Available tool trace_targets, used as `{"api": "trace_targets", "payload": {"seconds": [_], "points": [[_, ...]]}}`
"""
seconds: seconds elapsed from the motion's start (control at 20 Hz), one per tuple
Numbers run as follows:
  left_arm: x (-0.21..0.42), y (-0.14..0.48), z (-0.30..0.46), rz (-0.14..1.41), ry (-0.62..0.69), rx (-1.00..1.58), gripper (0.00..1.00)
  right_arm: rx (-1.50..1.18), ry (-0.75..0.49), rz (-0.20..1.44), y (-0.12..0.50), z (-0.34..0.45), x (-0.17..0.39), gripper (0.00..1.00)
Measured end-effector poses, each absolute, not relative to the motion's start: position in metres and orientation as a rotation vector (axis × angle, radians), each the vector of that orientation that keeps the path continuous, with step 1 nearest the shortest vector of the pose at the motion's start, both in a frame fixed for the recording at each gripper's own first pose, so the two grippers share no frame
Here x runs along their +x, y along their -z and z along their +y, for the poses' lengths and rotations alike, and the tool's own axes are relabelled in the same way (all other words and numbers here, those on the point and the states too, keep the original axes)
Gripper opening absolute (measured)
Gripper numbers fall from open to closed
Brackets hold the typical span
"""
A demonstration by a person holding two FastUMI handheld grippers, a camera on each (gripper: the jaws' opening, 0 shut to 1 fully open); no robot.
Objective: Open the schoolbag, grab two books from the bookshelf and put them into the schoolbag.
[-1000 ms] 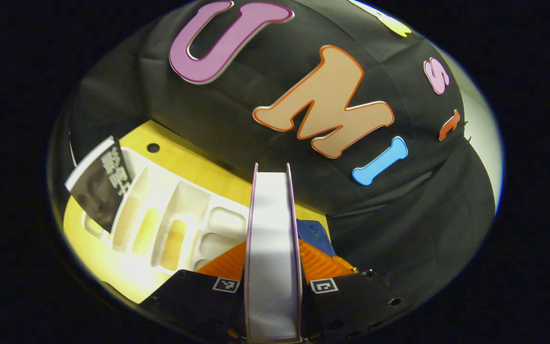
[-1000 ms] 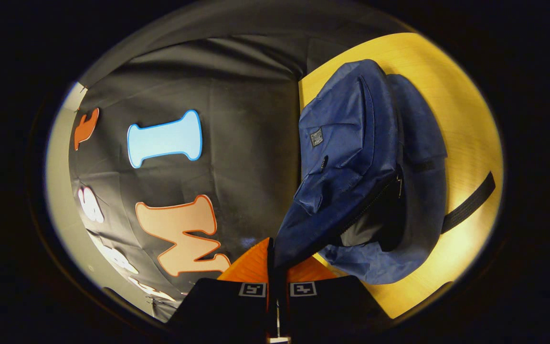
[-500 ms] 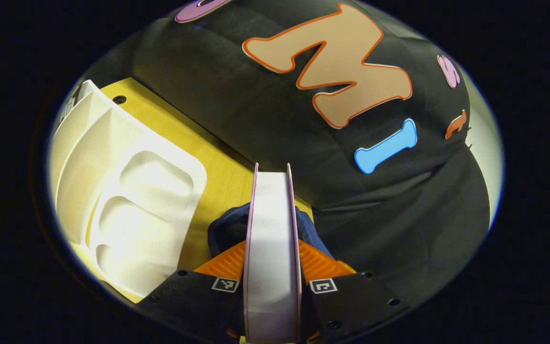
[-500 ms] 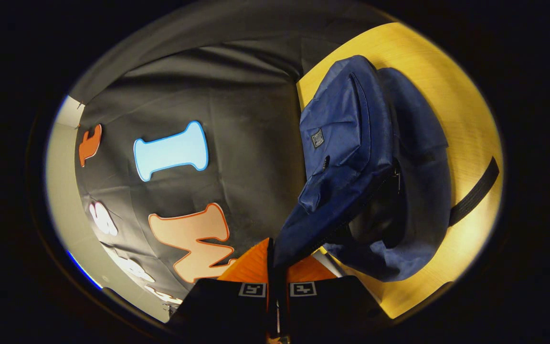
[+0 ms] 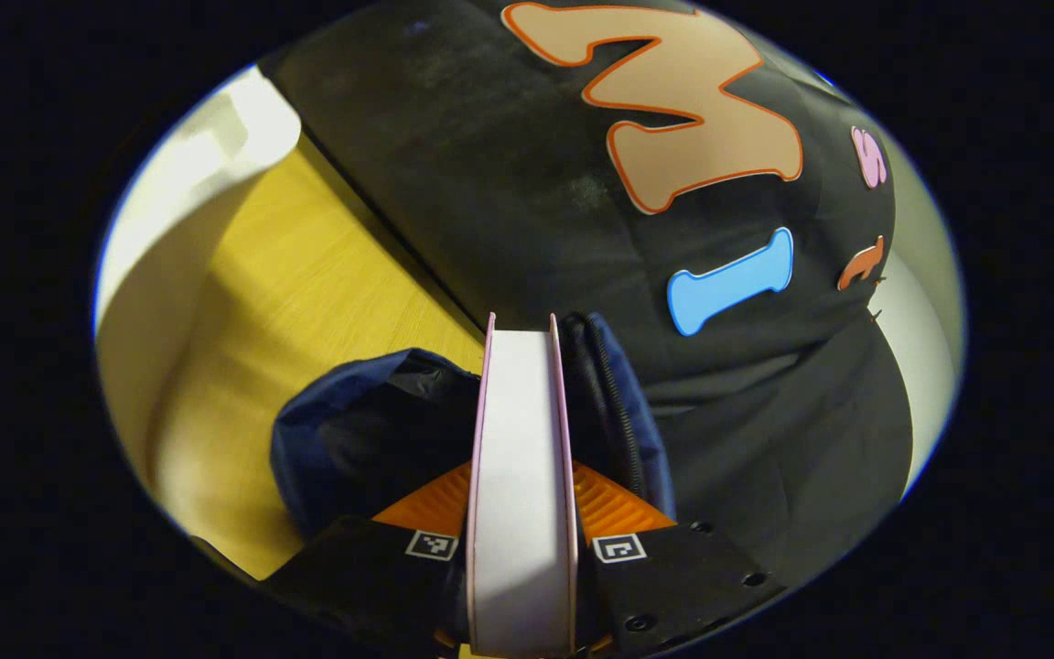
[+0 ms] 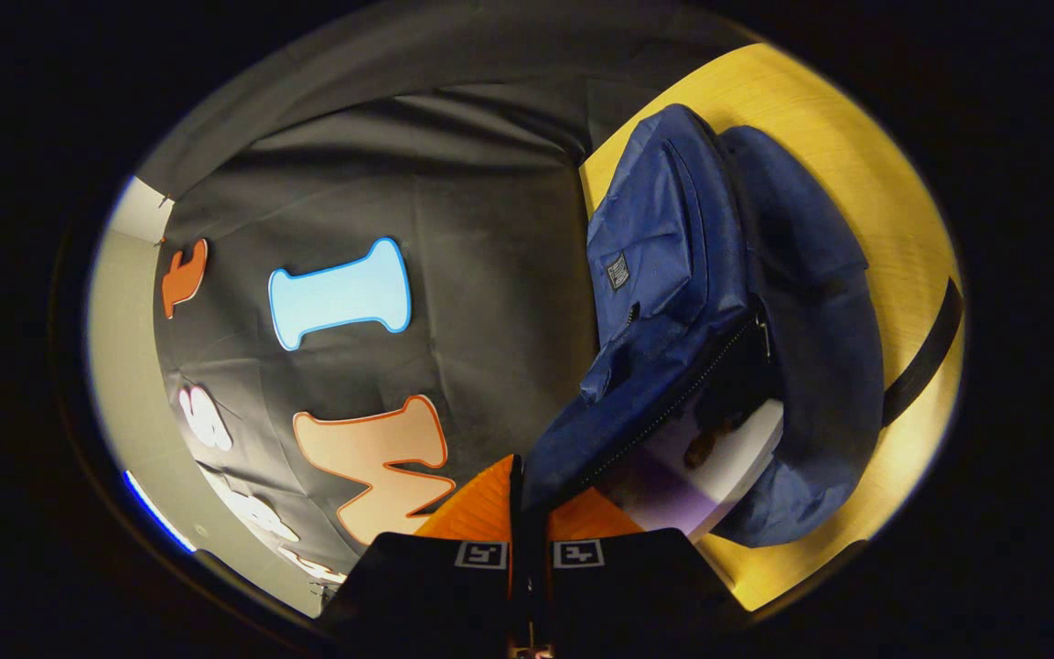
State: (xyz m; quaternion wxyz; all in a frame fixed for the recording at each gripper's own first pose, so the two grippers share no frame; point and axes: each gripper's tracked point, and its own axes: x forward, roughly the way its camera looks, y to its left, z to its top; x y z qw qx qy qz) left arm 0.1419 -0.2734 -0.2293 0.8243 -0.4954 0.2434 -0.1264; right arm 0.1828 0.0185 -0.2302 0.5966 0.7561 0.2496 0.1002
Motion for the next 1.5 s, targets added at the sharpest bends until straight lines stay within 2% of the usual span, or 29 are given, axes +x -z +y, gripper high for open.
{"api": "trace_targets", "payload": {"seconds": [0.1,0.2,0.35,0.5,0.55,0.6,0.65,0.75,0.95,1.0,1.15,1.2,1.25,1.5], "points": [[0.151,0.248,-0.292,0.527,0.263,-1.036,0.41,1.765,-0.226,0.577,0.234,0.022,0.184,0.04],[0.155,0.264,-0.314,0.574,0.289,-1.032,0.39,1.771,-0.226,0.583,0.237,0.026,0.181,0.02],[0.165,0.275,-0.336,0.606,0.291,-1.107,0.41,1.795,-0.219,0.571,0.236,0.024,0.182,0.07],[0.166,0.286,-0.334,0.624,0.249,-1.126,0.42,1.804,-0.205,0.558,0.234,0.022,0.186,0.04],[0.161,0.29,-0.332,0.636,0.227,-1.117,0.36,1.808,-0.203,0.557,0.233,0.02,0.186,0.04],[0.159,0.291,-0.328,0.647,0.213,-1.109,0.51,1.807,-0.201,0.555,0.234,0.019,0.186,0.01],[0.154,0.29,-0.32,0.65,0.198,-1.088,0.66,1.81,-0.199,0.553,0.233,0.019,0.187,0.07],[0.138,0.289,-0.296,0.648,0.175,-1.021,0.95,1.806,-0.198,0.562,0.235,0.02,0.185,0.04],[0.113,0.255,-0.266,0.623,0.188,-0.931,0.95,1.804,-0.194,0.575,0.236,0.019,0.183,0.04],[0.106,0.251,-0.257,0.618,0.191,-0.91,0.95,1.809,-0.19,0.583,0.237,0.019,0.183,0.02],[0.08,0.226,-0.236,0.61,0.228,-0.872,0.95,1.805,-0.19,0.588,0.239,0.021,0.183,0.04],[0.072,0.215,-0.231,0.606,0.243,-0.865,0.91,1.805,-0.19,0.591,0.24,0.022,0.183,0.04],[0.065,0.201,-0.224,0.592,0.253,-0.861,0.95,1.807,-0.19,0.593,0.24,0.022,0.183,0.04],[0.037,0.134,-0.161,0.492,0.268,-0.782,0.95,1.802,-0.182,0.607,0.243,0.026,0.18,0.02]]}}
